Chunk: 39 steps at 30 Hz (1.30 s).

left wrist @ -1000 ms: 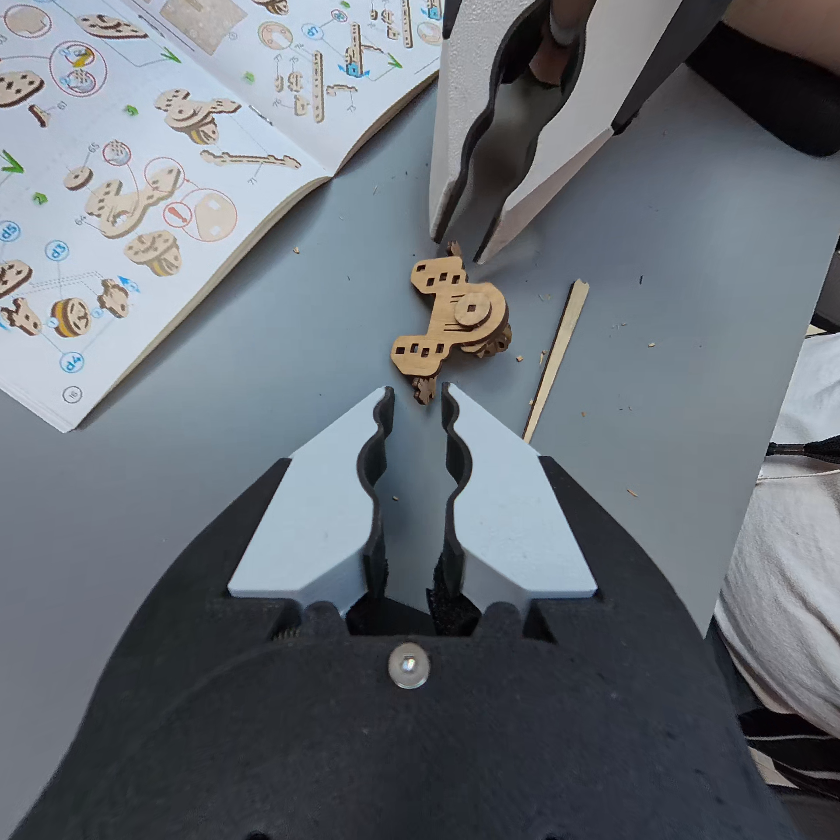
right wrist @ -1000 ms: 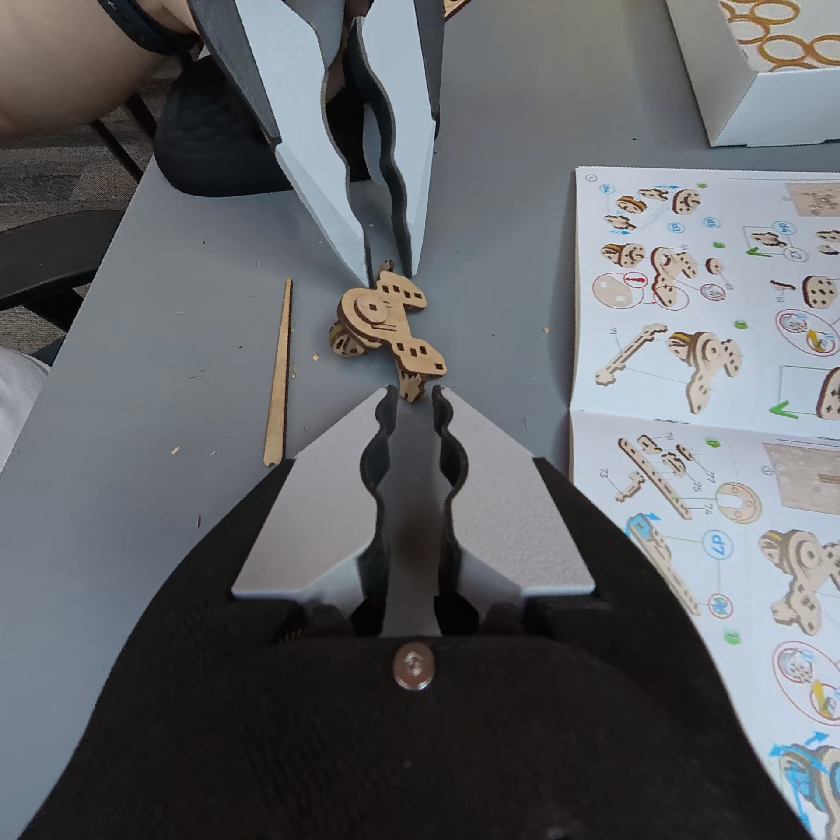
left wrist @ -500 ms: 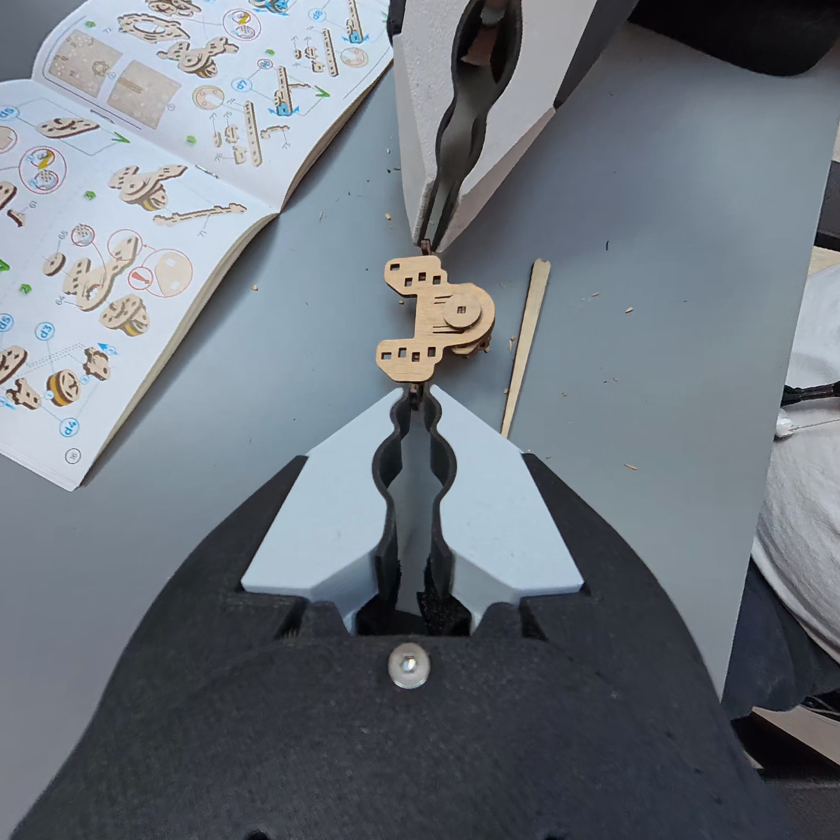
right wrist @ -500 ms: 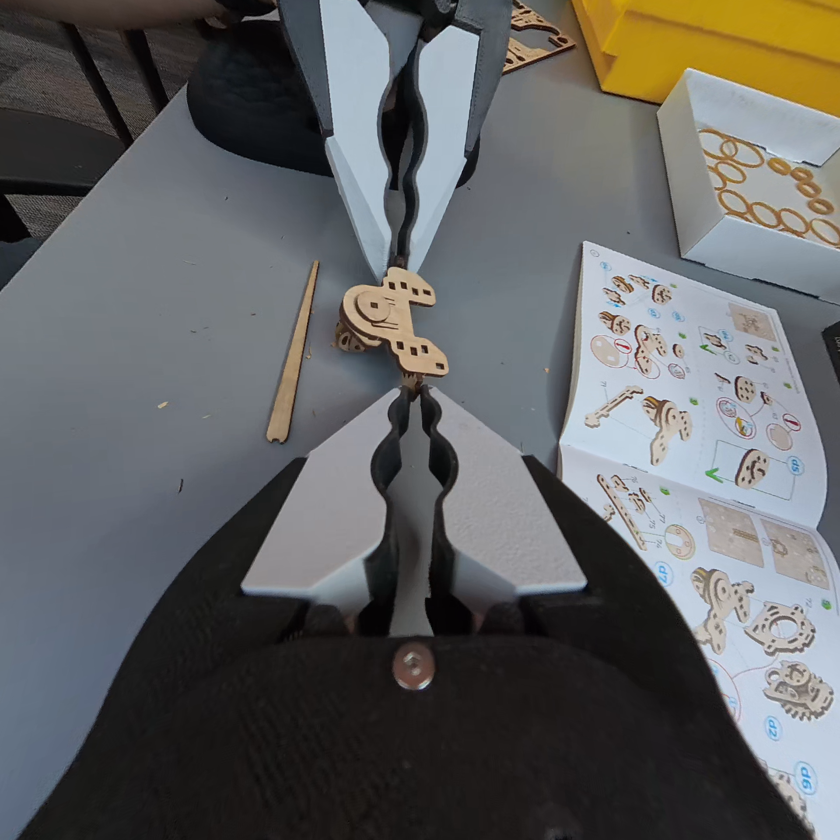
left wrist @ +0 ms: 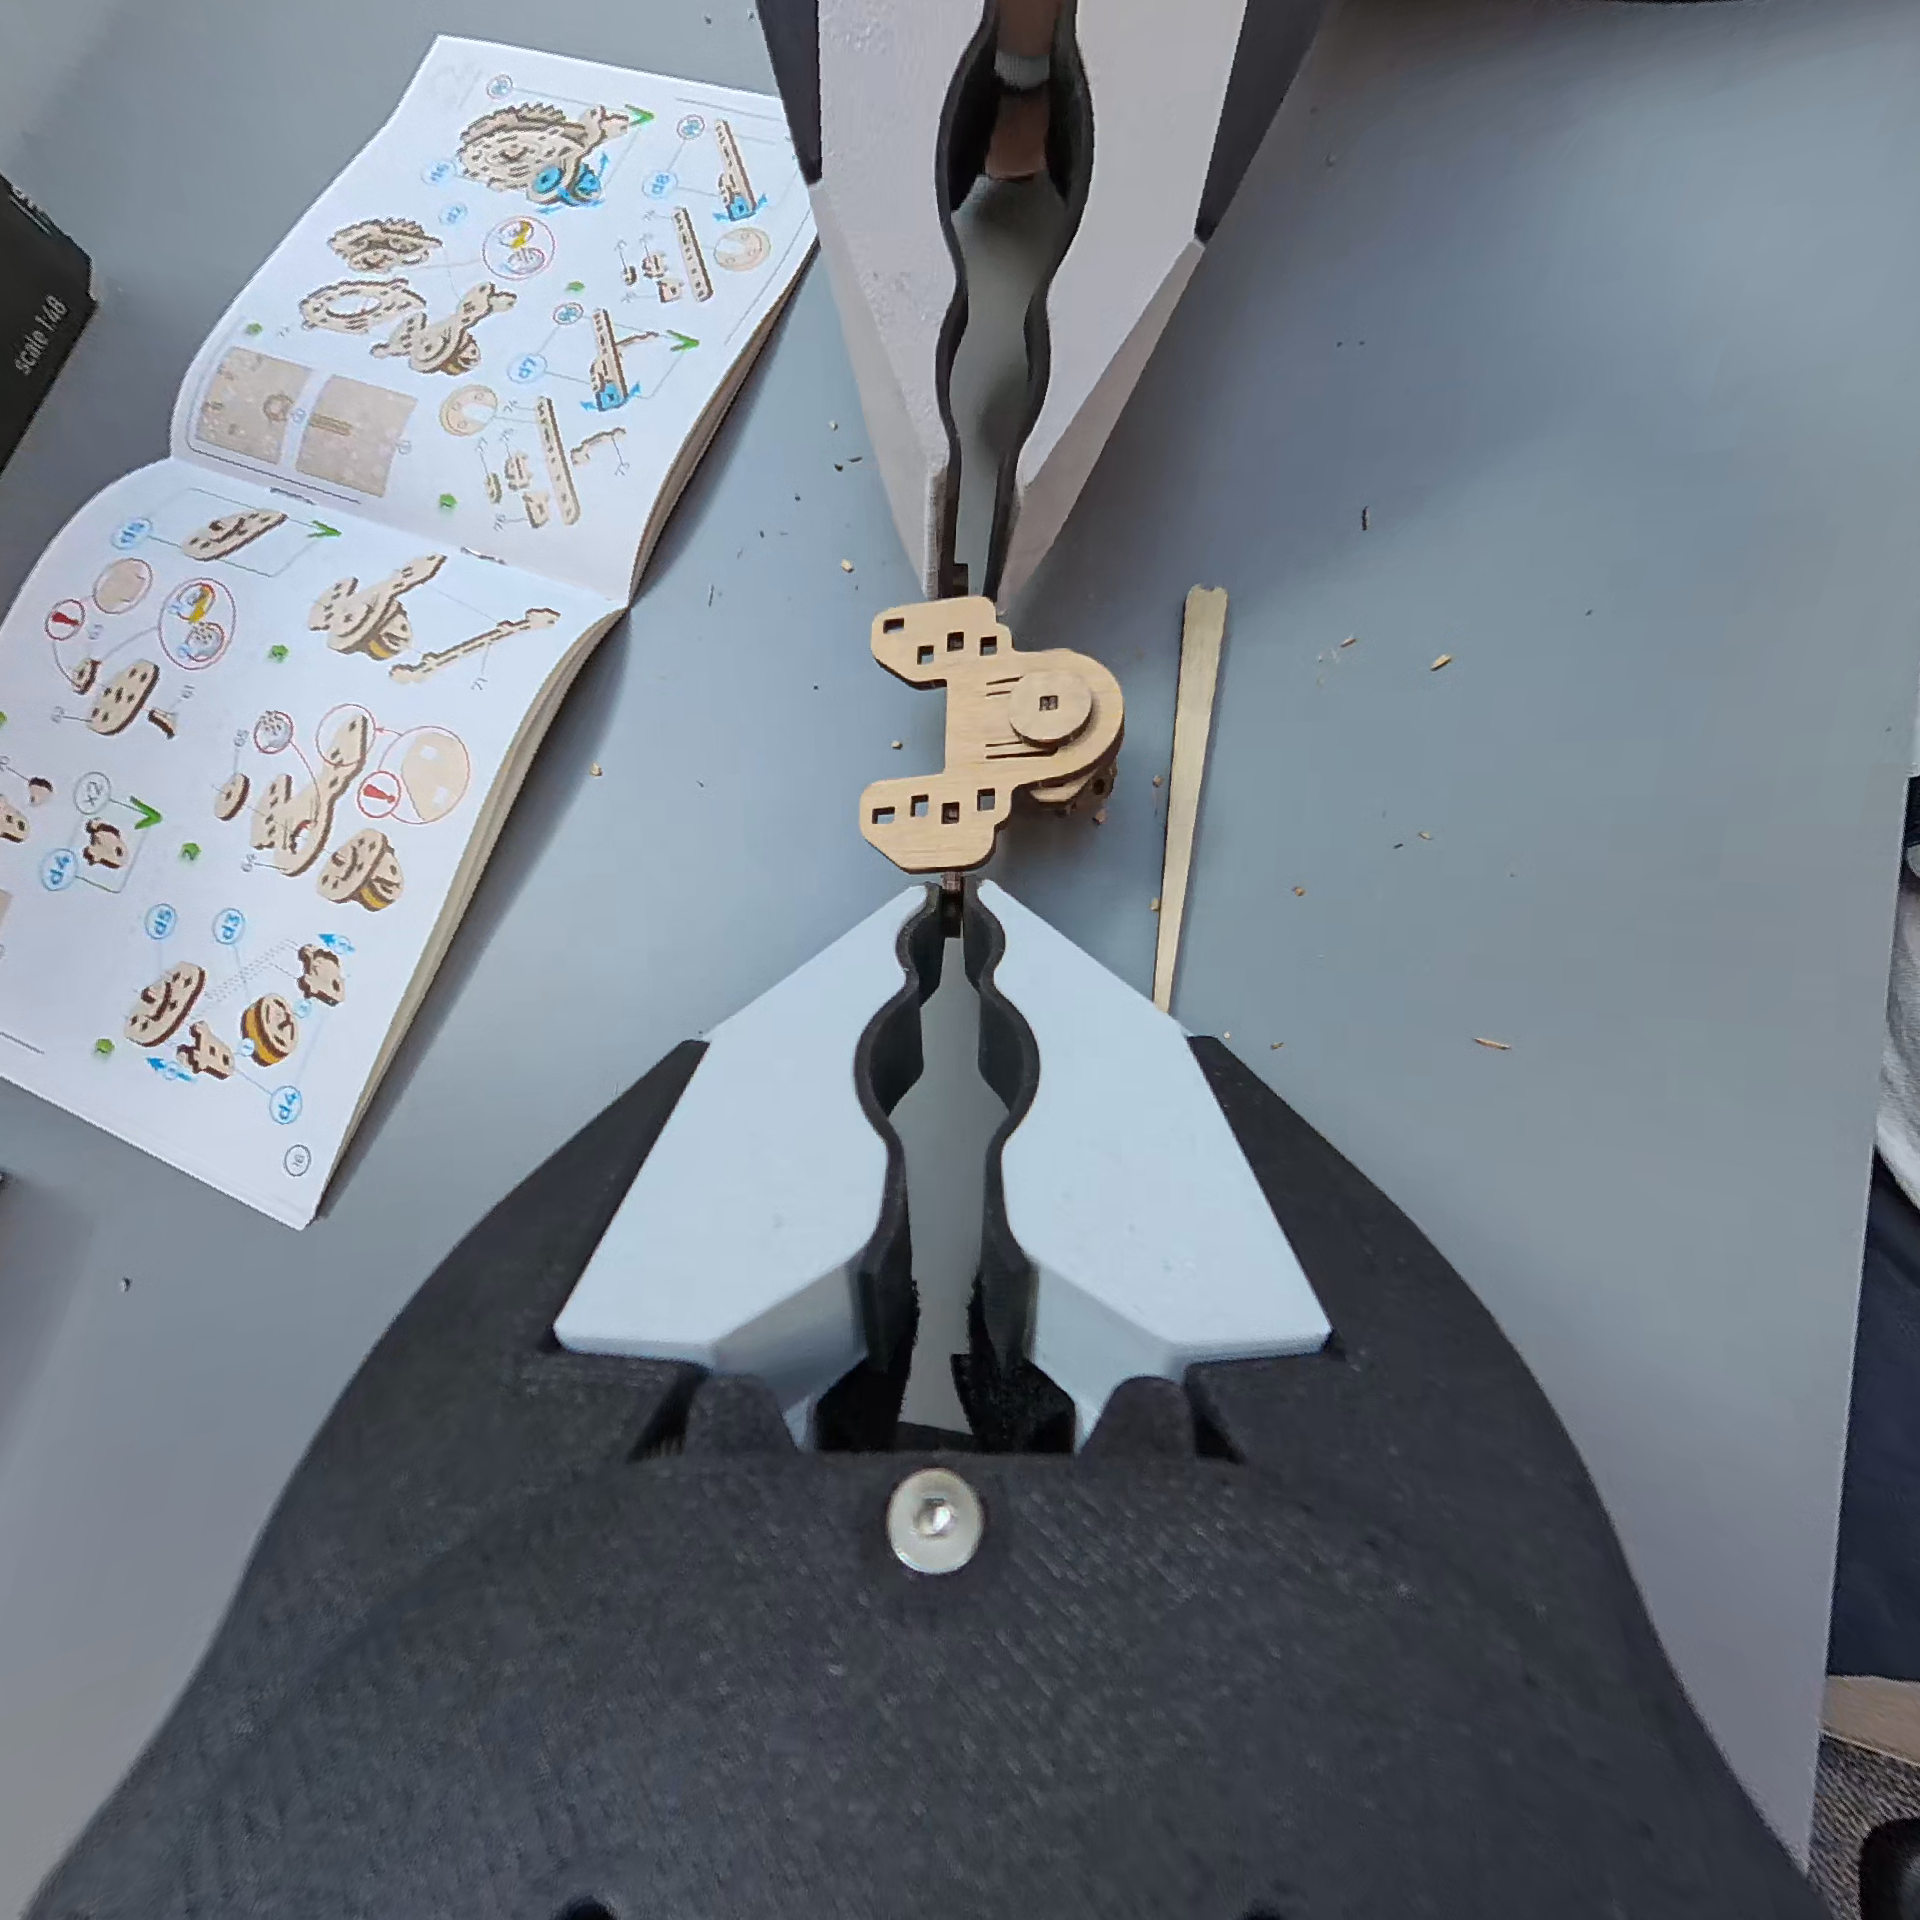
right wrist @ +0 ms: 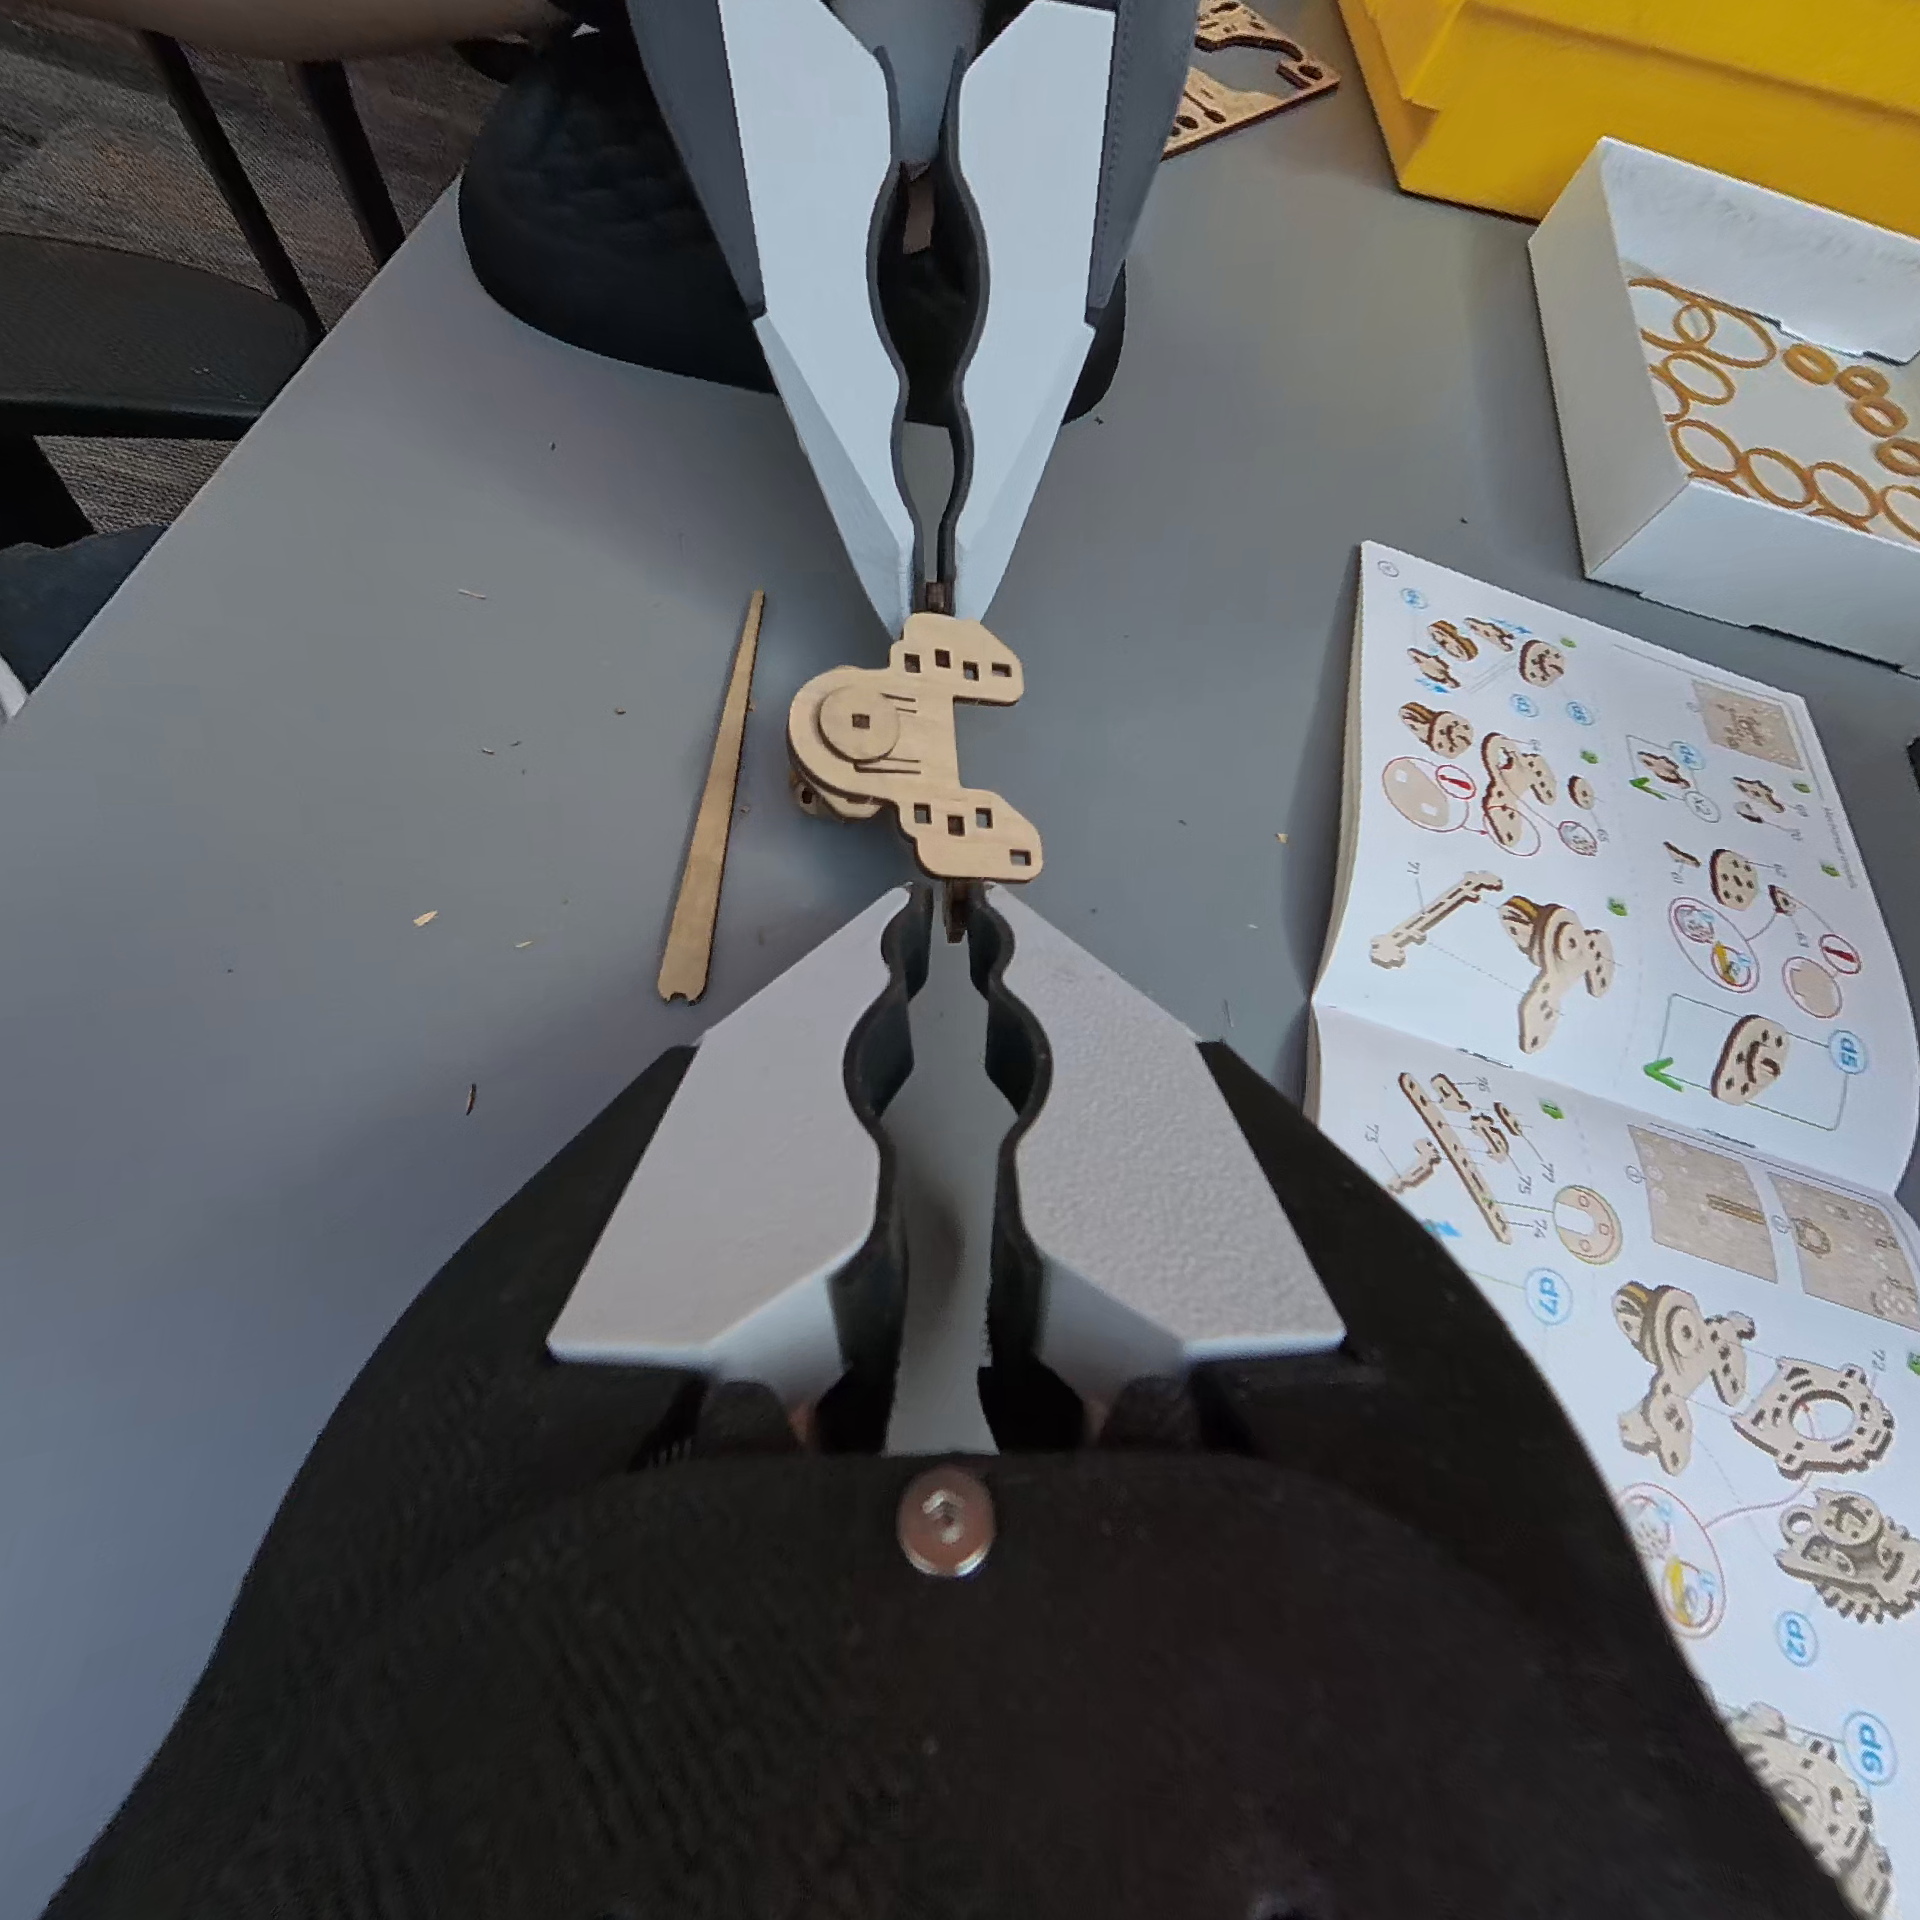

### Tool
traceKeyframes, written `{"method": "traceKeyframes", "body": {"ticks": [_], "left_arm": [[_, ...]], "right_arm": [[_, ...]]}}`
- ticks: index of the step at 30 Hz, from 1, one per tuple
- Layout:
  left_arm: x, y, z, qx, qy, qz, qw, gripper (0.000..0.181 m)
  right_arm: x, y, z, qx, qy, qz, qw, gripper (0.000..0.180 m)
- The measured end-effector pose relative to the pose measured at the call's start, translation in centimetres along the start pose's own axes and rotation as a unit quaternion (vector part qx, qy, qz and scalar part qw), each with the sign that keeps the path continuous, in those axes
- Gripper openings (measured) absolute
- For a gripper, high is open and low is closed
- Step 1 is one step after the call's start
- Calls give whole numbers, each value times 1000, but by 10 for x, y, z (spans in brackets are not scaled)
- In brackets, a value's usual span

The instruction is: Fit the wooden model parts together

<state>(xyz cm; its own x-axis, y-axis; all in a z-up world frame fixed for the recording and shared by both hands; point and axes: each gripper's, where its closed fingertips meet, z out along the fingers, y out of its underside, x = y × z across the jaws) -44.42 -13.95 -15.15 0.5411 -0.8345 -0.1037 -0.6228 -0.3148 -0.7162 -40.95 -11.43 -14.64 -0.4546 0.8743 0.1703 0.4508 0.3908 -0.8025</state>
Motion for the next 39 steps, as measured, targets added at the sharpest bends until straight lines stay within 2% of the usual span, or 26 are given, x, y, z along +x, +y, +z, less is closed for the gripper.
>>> {"method": "traceKeyframes", "body": {"ticks": [9,12,17,24,30,34,39], "left_arm": [[-1,-1,1,6,10,-3,1000,1],[-1,-2,0,8,10,-1,1000,1],[-3,-3,-1,15,4,-14,1000,2],[-5,1,-15,35,7,-109,993,28],[-2,-1,-26,81,15,-247,965,33],[-5,-3,-31,111,8,-306,946,35],[-6,-22,-42,184,56,-351,916,44]], "right_arm": [[0,6,-1,-7,-13,59,998,9],[3,7,-1,-10,-4,59,998,3],[3,4,-3,-2,0,57,998,3],[8,0,-6,2,26,52,998,2],[11,-5,-8,5,51,30,998,2],[10,-13,-11,20,70,-18,997,2],[10,-34,-23,51,126,-111,985,2]]}}
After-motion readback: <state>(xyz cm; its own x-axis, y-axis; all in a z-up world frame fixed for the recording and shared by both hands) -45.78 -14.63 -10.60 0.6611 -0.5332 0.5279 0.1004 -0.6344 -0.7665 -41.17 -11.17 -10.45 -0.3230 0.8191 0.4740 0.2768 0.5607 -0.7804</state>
